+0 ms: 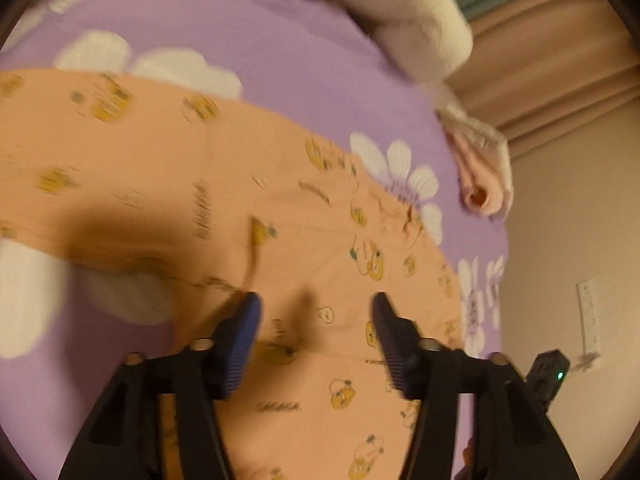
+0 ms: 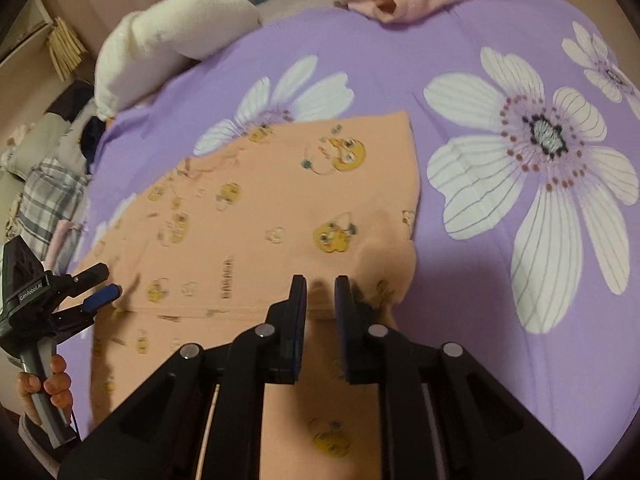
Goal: Fold small clothes
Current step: 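Open the right tool to release the sleeve onto the body, then reach the left tool to the other sleeve and close on it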
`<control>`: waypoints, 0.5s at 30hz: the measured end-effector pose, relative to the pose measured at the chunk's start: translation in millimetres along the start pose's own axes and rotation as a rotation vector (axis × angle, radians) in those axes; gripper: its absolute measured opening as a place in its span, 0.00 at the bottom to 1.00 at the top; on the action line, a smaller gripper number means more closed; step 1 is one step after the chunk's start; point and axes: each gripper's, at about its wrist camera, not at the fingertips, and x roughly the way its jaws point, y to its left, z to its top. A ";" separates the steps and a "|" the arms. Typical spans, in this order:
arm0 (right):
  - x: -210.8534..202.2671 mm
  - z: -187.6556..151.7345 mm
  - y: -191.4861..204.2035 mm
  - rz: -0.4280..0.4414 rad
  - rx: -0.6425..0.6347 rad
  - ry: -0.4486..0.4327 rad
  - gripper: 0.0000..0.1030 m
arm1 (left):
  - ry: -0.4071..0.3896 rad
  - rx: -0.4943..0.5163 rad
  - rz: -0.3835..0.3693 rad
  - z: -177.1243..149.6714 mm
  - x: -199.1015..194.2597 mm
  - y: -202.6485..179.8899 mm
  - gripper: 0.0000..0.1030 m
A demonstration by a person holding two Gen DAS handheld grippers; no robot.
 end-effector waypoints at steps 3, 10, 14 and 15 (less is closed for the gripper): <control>-19.1 -5.4 11.5 0.033 -0.025 -0.036 0.17 | -0.095 -0.089 -0.040 4.3 -45.9 33.8 0.70; -45.4 -28.2 35.1 0.107 -0.046 -0.054 0.30 | -0.290 -0.344 0.006 10.9 -137.5 143.6 0.70; -55.0 -43.6 49.3 0.139 -0.063 -0.055 0.31 | -0.414 -0.476 0.026 8.1 -181.9 198.5 0.70; -56.3 -46.0 51.3 0.146 -0.062 -0.052 0.31 | -0.440 -0.502 0.031 7.5 -189.8 209.0 0.70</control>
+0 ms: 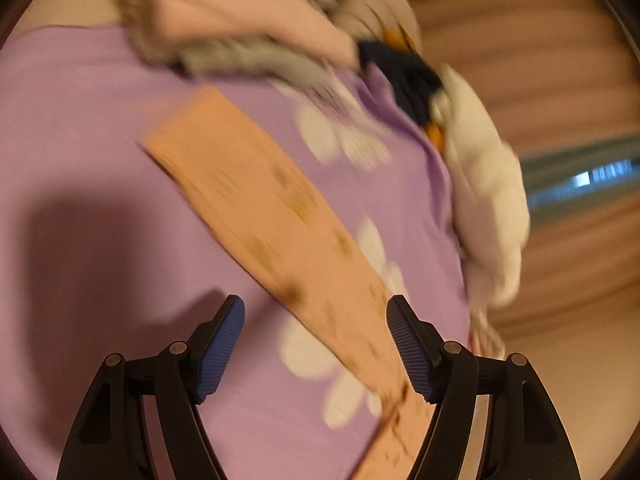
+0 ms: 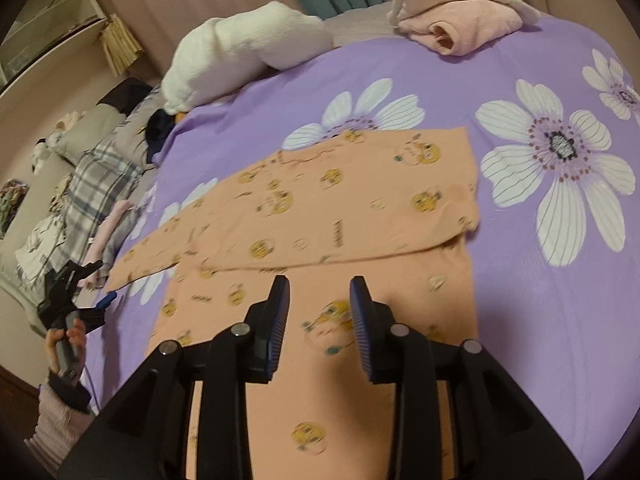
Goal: Fold small clothes
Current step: 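Reach the left tool to the other sleeve and close on it, then fold the sleeve across the body with the left tool and release it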
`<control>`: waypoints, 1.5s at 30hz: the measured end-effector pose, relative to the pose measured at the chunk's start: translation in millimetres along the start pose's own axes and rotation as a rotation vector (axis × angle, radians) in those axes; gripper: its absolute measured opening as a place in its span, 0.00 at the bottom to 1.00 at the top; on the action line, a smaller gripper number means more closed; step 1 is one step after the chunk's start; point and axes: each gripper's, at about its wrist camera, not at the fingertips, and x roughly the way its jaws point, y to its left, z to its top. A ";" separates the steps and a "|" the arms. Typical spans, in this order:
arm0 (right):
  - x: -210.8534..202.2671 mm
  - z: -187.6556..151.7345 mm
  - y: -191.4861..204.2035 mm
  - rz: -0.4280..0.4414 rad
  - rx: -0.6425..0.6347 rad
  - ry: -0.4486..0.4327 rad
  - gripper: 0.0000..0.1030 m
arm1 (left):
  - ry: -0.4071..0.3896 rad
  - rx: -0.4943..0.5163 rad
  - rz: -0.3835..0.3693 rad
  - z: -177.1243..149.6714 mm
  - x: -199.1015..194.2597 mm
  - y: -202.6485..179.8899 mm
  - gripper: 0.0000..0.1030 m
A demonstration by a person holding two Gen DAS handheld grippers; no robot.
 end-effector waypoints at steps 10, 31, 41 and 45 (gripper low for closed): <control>-7.0 -9.9 18.9 -0.002 -0.008 -0.002 0.32 | -0.085 -0.137 -0.040 33.5 9.3 32.9 0.70; -6.9 -16.5 24.8 -0.012 -0.027 0.010 0.32 | -0.090 0.021 0.142 38.2 25.4 -4.2 0.04; -19.5 -29.4 12.6 -0.001 -0.013 -0.016 0.32 | -0.054 0.374 0.049 -13.2 19.7 -140.9 0.03; -28.7 -34.7 0.7 0.003 0.008 -0.036 0.32 | -0.009 0.517 0.028 -55.5 30.7 -192.9 0.03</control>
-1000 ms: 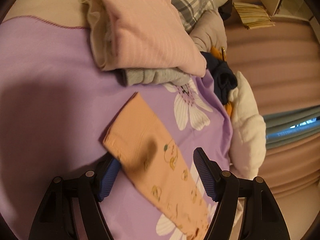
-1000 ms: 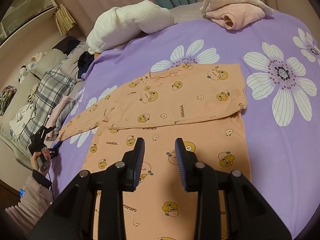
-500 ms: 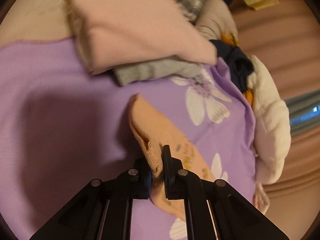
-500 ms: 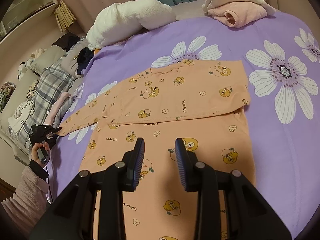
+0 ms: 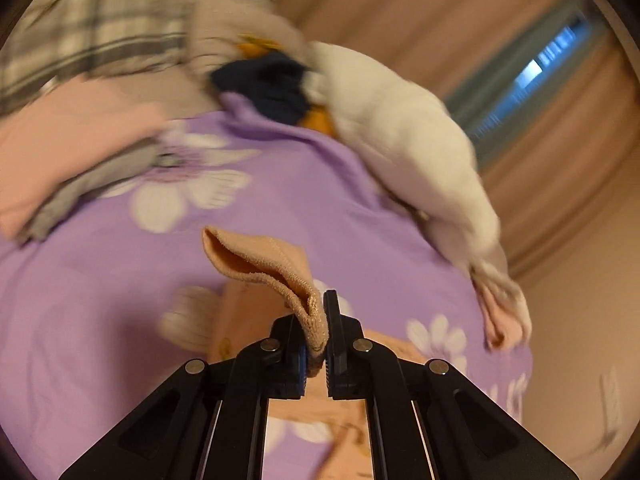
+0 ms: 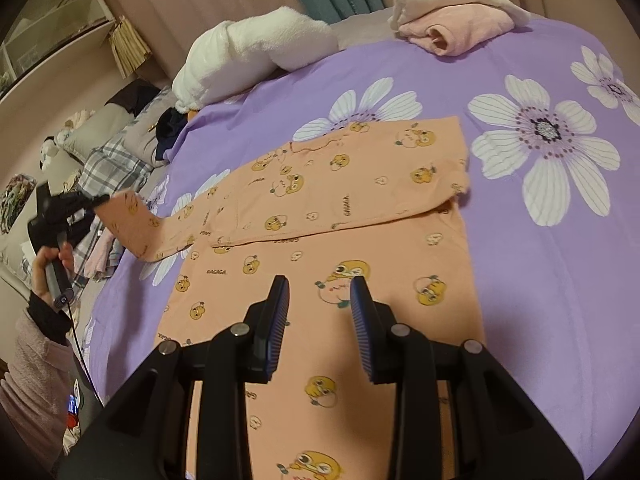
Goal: Fold small clothes
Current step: 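Fold the sleeve across the body with the left tool and release it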
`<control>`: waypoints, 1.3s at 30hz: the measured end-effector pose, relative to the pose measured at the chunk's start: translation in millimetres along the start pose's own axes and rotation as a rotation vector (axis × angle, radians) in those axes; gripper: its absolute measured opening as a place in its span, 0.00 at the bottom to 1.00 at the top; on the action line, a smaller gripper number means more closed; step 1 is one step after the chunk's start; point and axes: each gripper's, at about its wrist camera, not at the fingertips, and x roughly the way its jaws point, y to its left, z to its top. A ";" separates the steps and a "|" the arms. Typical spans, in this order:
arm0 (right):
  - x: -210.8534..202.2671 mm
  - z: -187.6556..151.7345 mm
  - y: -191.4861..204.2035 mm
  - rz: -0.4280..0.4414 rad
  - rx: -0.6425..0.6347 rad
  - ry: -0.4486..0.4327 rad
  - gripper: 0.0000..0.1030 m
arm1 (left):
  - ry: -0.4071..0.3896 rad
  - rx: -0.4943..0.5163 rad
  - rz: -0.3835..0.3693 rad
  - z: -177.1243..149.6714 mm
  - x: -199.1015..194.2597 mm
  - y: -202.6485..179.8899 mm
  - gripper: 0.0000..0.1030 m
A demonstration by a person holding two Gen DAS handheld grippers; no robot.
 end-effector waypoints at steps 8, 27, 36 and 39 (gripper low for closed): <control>-19.7 -10.4 -35.1 0.002 0.072 -0.040 0.32 | 0.092 0.228 -0.063 -48.3 38.7 -127.9 0.03; -40.8 -32.2 -102.5 0.006 0.233 -0.075 0.43 | 0.559 0.523 -0.081 -236.2 162.7 -249.8 0.49; -23.5 -3.3 -81.9 0.096 0.209 -0.077 0.45 | 0.490 0.478 -0.159 -210.6 124.0 -226.8 0.68; -4.6 12.9 -74.9 0.120 0.197 -0.047 0.45 | 0.459 0.421 -0.129 -192.4 109.4 -189.0 0.68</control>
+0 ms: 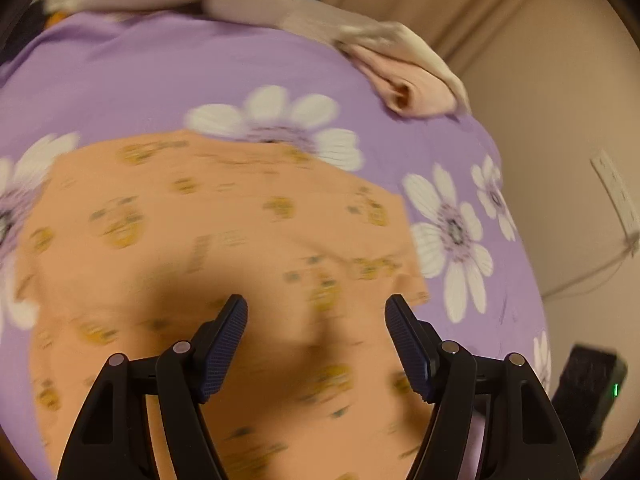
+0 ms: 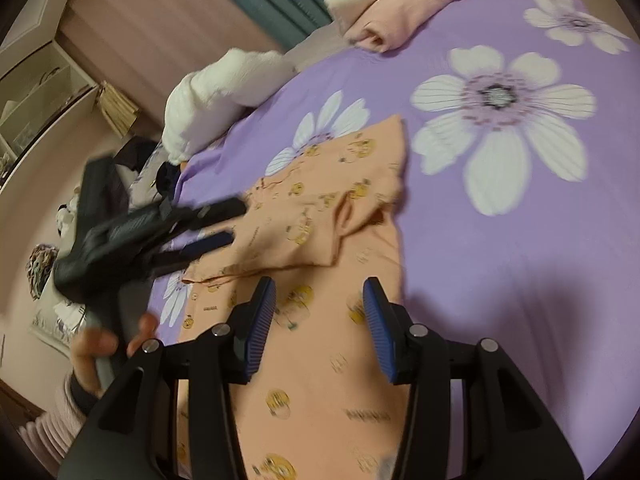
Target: Fold small clothes
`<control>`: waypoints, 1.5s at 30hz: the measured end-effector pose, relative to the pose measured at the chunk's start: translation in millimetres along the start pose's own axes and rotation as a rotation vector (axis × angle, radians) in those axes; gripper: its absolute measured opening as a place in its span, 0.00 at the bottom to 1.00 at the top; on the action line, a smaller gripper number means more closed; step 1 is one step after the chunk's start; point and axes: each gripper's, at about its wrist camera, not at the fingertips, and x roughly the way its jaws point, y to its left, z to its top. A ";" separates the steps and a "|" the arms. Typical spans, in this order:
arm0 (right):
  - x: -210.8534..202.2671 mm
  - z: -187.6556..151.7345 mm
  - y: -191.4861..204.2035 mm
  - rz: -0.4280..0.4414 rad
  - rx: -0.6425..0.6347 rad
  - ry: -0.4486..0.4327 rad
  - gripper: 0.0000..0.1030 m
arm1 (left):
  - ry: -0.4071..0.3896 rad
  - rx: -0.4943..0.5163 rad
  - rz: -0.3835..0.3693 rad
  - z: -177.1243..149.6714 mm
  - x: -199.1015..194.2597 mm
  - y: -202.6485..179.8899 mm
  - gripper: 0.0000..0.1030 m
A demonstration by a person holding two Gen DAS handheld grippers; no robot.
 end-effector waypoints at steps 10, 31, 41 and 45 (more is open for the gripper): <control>88.5 42.7 25.4 -0.135 -0.130 0.100 0.45 | -0.077 -0.171 0.148 -43.0 -68.9 120.7 0.68; 92.7 76.3 16.3 -0.439 -0.211 0.084 0.14 | -0.100 -0.143 0.118 -5.8 -56.0 134.0 0.68; 91.3 61.7 22.8 -0.317 -0.276 0.090 0.14 | -0.051 0.027 0.190 2.8 -11.9 113.0 0.59; 107.6 54.1 3.2 -0.358 -0.233 0.150 0.10 | -0.007 0.025 0.201 -5.1 2.8 121.3 0.59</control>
